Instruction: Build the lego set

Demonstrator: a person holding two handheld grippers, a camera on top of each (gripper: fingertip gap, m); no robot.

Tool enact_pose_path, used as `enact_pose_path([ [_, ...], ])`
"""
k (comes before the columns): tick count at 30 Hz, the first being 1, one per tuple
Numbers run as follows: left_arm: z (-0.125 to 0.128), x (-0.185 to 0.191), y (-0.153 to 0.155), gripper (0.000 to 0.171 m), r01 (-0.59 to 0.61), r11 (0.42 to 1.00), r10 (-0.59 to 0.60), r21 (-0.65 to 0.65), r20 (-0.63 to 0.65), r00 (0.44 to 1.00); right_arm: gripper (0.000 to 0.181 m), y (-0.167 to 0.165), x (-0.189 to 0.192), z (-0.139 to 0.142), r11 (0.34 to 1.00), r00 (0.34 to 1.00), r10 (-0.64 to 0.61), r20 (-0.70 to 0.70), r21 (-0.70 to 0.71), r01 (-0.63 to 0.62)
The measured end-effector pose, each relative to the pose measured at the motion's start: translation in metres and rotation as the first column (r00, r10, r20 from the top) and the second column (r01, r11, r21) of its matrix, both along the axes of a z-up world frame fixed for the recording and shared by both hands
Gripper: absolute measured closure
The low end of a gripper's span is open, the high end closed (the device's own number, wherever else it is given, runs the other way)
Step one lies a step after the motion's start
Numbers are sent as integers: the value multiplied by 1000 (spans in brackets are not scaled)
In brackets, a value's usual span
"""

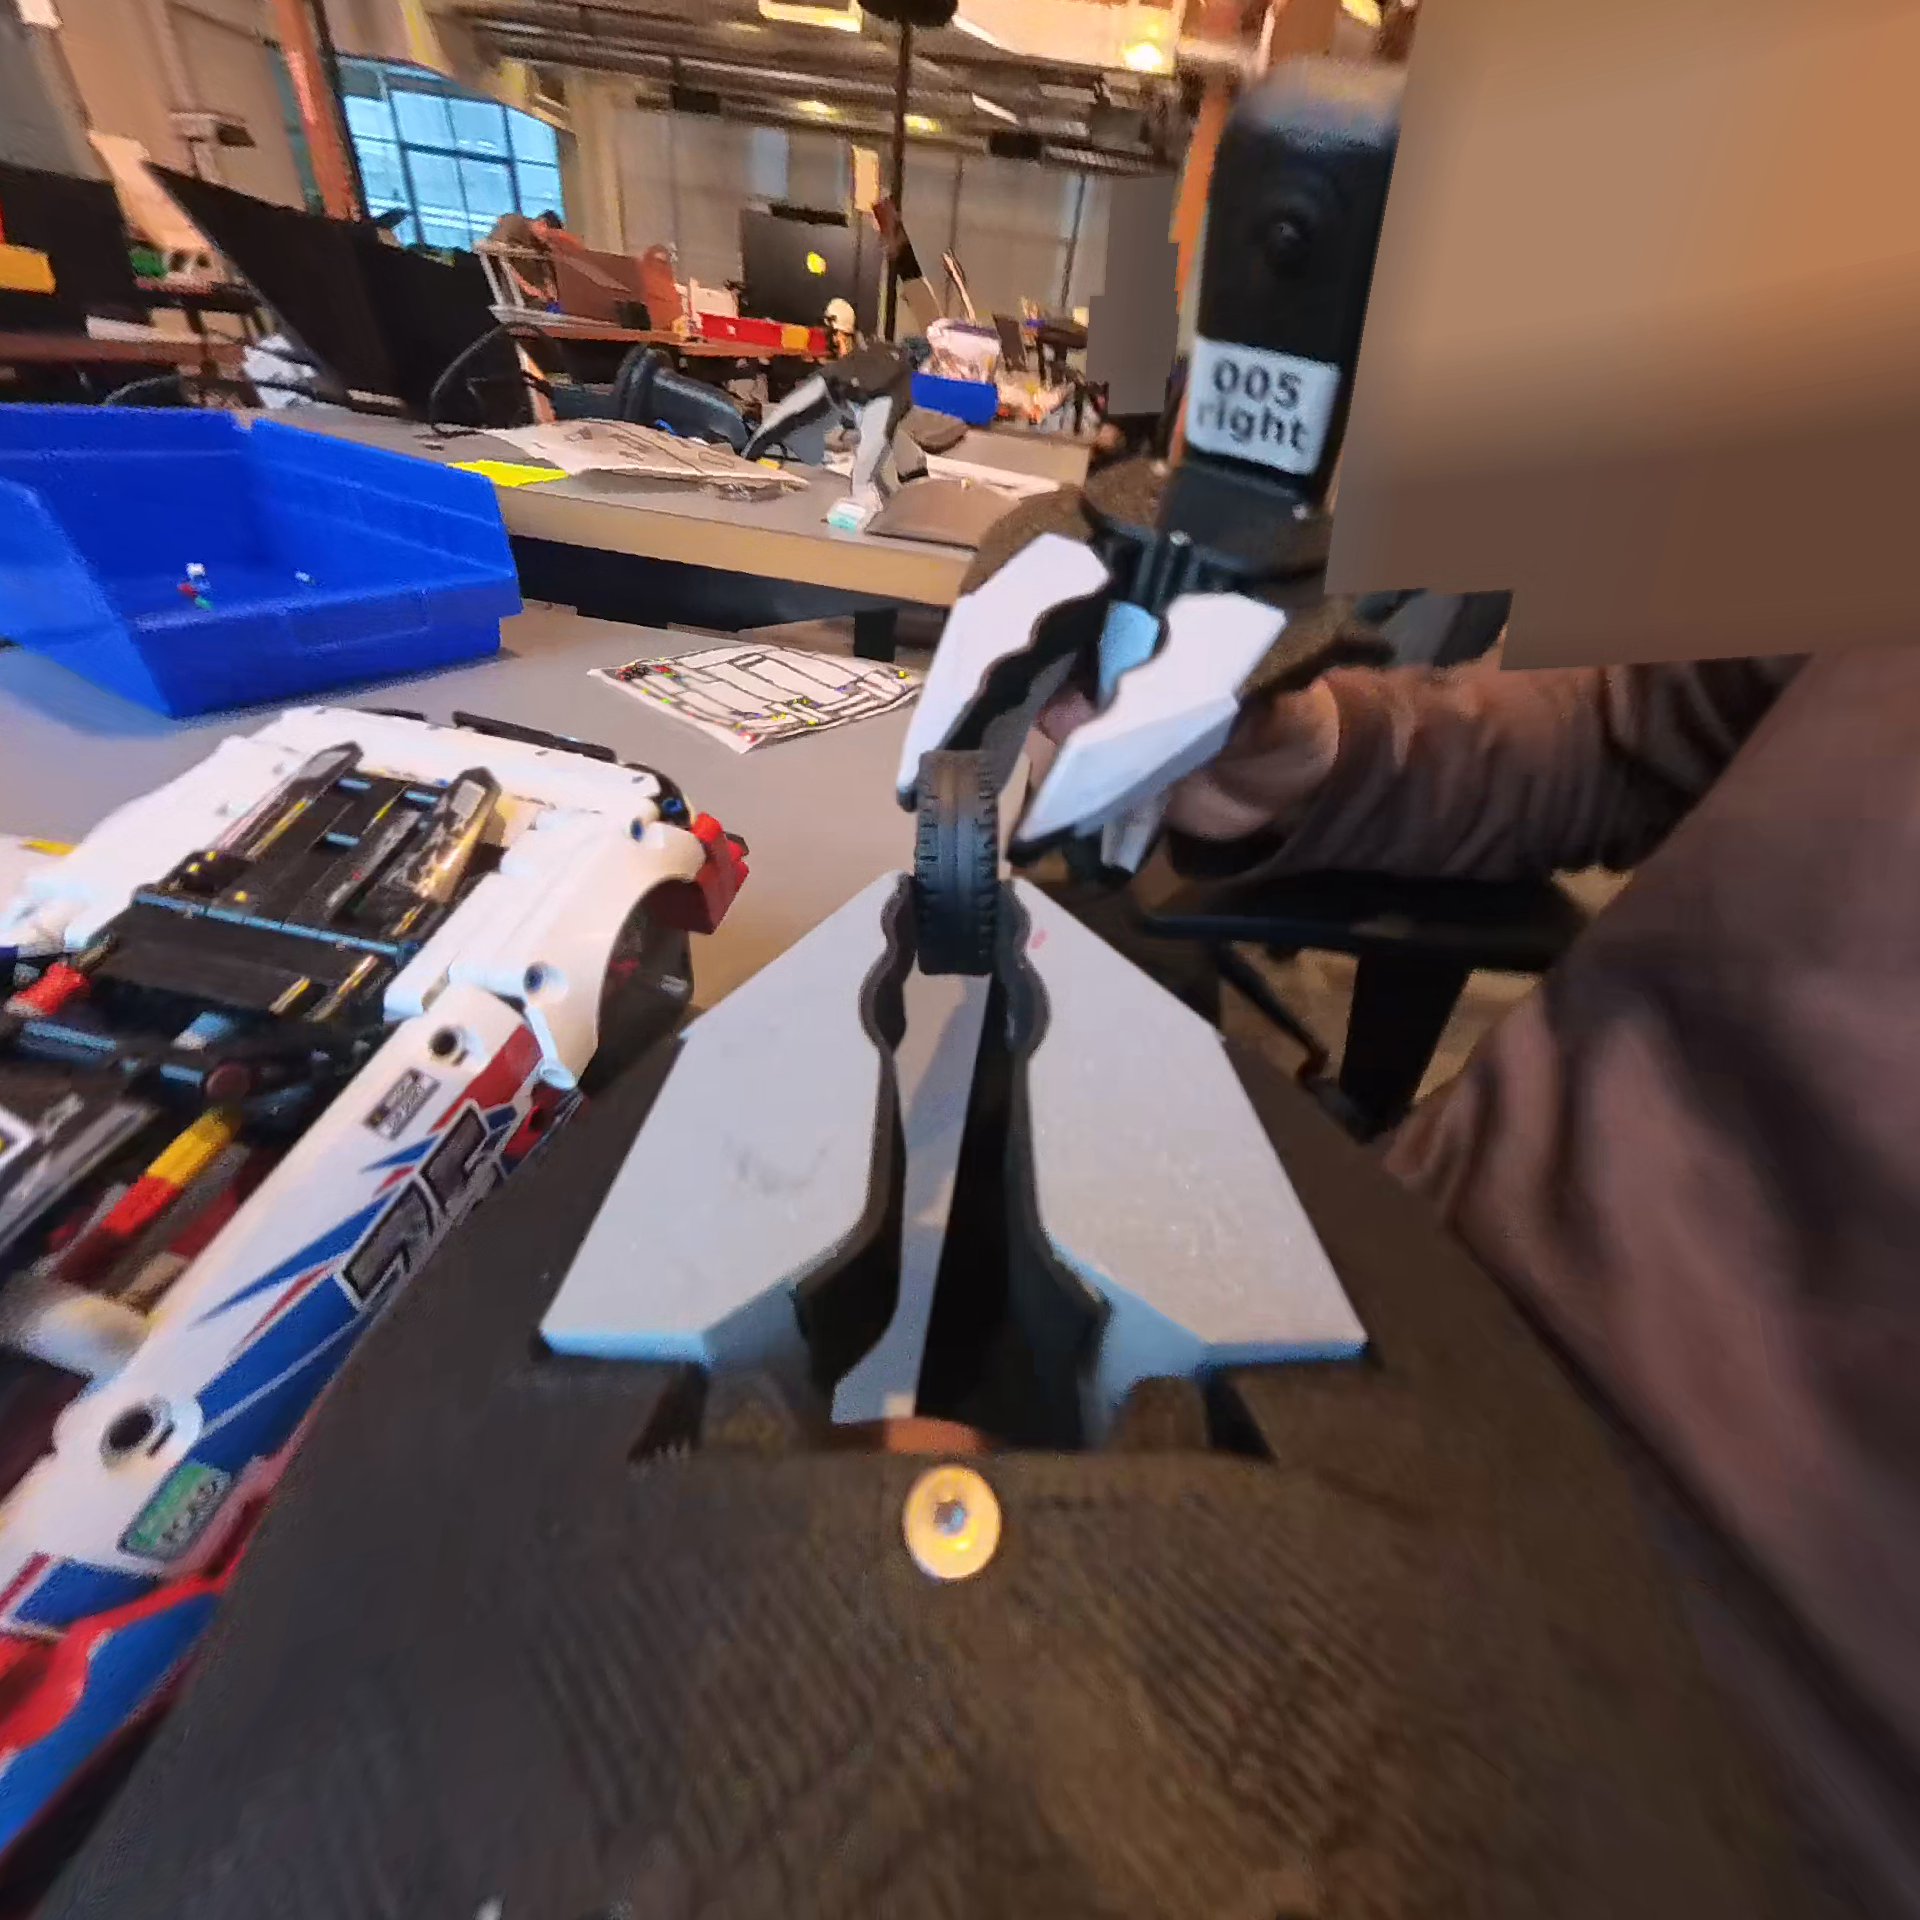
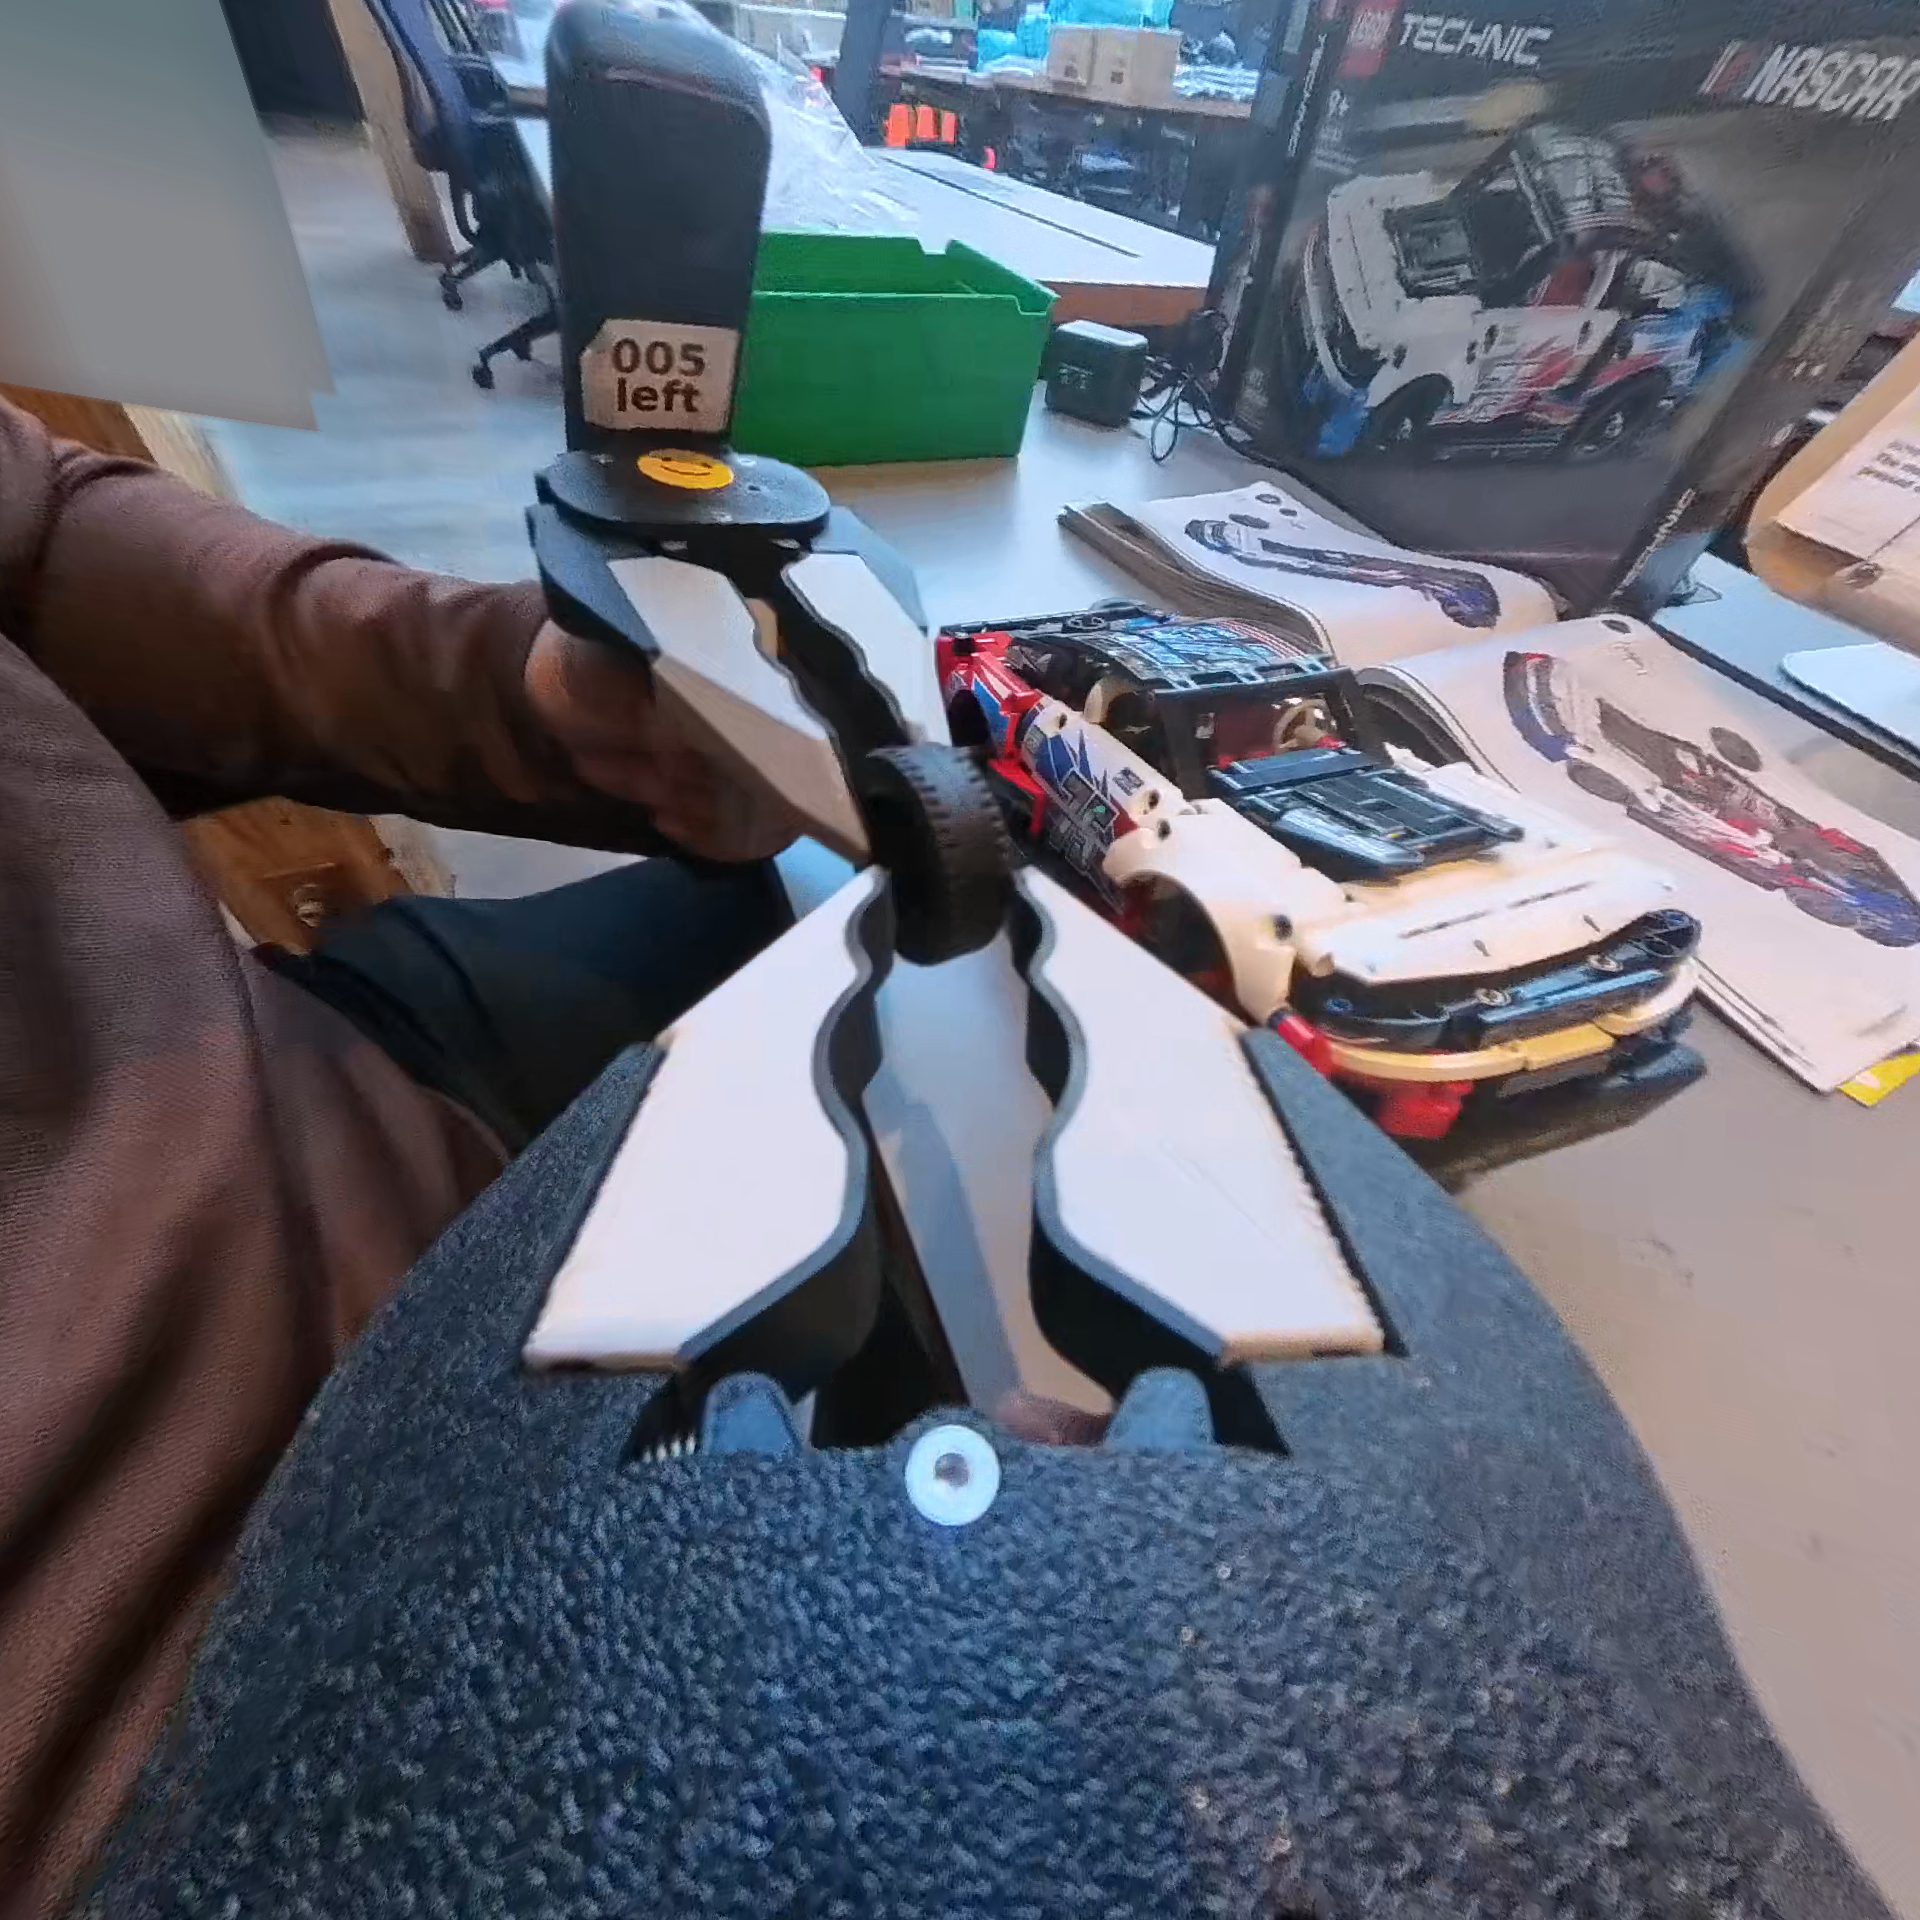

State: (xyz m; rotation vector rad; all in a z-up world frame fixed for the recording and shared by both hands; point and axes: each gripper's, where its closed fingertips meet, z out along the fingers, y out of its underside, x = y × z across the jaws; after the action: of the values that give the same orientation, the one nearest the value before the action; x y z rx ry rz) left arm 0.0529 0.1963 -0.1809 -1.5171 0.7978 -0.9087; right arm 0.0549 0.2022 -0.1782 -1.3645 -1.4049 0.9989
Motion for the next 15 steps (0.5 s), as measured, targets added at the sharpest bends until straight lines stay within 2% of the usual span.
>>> enact_pose_path([
  [1,-3,2,0,160,6,999,-4,33,-35,999,170,3,1,-2,1000,1000,-1,-2,14,1],
  [4,-11,1,6,160,-24,992,40,123,-131,991,170,8,2,-17,999,1000,-2,30,49,0],
  [5,-10,0,6,160,-46,980,78,191,-162,984,170,8,2,-19,996,1000,-14,23,84,12],
  [6,-9,0,5,160,-62,946,136,319,-214,967,170,8,2,-19,987,999,-32,5,158,31],
  [8,-10,1,1,159,-37,801,301,597,-349,887,170,5,5,-15,914,997,-65,-33,399,73],
  [10,-11,3,-5,159,48,619,465,784,-416,782,169,0,7,-12,787,995,-91,-33,610,93],
  [11,-10,4,-8,160,101,529,529,843,-421,737,169,-2,8,-12,738,994,-104,-33,667,99],
  [12,-11,4,-9,160,135,477,564,869,-420,711,168,-3,7,-13,708,993,-111,-30,699,100],
  [15,-12,0,-12,160,179,393,604,902,-400,689,163,-5,5,-12,676,994,-111,-25,731,94],
])
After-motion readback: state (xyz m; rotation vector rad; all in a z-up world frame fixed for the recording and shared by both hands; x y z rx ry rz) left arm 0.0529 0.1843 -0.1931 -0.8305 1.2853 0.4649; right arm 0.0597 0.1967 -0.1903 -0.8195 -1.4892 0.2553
